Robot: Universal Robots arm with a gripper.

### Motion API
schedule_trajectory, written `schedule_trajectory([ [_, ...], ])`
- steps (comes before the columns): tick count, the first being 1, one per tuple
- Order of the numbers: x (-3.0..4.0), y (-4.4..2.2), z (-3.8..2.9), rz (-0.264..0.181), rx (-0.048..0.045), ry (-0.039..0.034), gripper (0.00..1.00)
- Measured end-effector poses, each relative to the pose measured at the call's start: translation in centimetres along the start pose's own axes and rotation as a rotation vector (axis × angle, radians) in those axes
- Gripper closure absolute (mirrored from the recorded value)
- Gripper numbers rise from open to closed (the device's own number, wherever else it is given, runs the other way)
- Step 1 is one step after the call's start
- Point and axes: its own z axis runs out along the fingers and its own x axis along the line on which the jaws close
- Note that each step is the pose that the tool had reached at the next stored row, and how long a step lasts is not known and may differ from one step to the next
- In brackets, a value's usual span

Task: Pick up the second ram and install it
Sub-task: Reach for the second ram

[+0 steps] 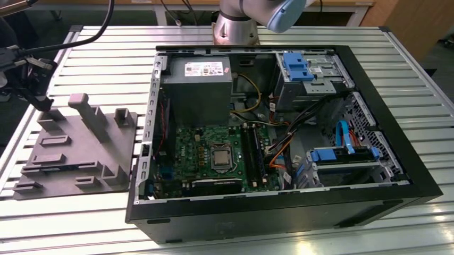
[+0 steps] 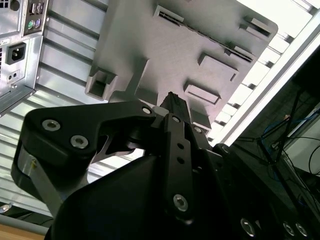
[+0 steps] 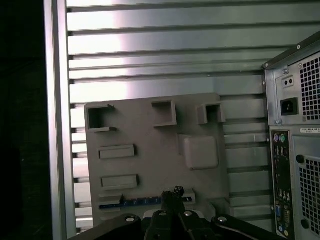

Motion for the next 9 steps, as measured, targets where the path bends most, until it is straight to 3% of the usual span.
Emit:
schedule_trajectory([
  [9, 0.10, -0.10, 0.39, 0.000, 0.0000, 0.0000, 0.89],
])
